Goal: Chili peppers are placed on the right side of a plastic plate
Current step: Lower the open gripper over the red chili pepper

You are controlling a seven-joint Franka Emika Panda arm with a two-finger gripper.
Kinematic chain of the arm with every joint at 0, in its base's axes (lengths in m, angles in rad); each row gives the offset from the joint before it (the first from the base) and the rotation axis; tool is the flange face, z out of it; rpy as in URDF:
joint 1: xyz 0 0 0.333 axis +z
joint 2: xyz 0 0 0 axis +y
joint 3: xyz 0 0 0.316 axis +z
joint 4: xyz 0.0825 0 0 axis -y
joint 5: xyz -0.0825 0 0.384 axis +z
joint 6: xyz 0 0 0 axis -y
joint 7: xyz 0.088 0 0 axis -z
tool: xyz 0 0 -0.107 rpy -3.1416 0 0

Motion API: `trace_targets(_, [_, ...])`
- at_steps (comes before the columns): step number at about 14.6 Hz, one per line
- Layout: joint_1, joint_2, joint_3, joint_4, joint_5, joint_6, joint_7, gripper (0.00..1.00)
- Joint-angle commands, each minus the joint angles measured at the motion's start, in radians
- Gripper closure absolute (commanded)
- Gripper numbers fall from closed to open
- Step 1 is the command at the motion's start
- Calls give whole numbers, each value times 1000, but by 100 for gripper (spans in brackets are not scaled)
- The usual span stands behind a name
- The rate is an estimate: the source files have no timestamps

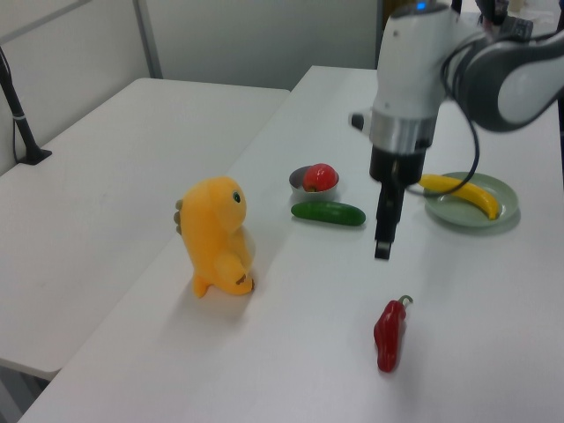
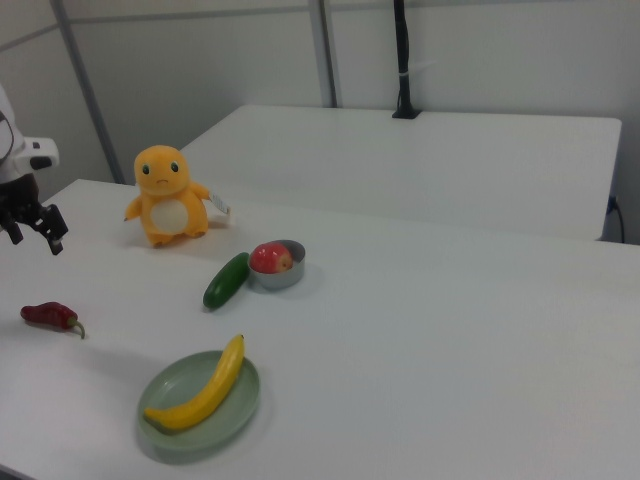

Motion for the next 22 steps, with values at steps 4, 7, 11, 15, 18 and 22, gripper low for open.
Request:
trace_targets(4, [31,59,22,1,1,141,467,0])
trace_targets(7, [34,65,22,1,-46,147,776,1])
trace_targets(11, [68,64,28,-25,-53,141,1071,0])
trace_targets(15, [85,85,25,-84,-83,150,1186,0])
trace_targets(18, [79,104,22,-123,-85,175,1235,0])
trace_targets(22, [71,127,22,-140,-119,230,1272,0])
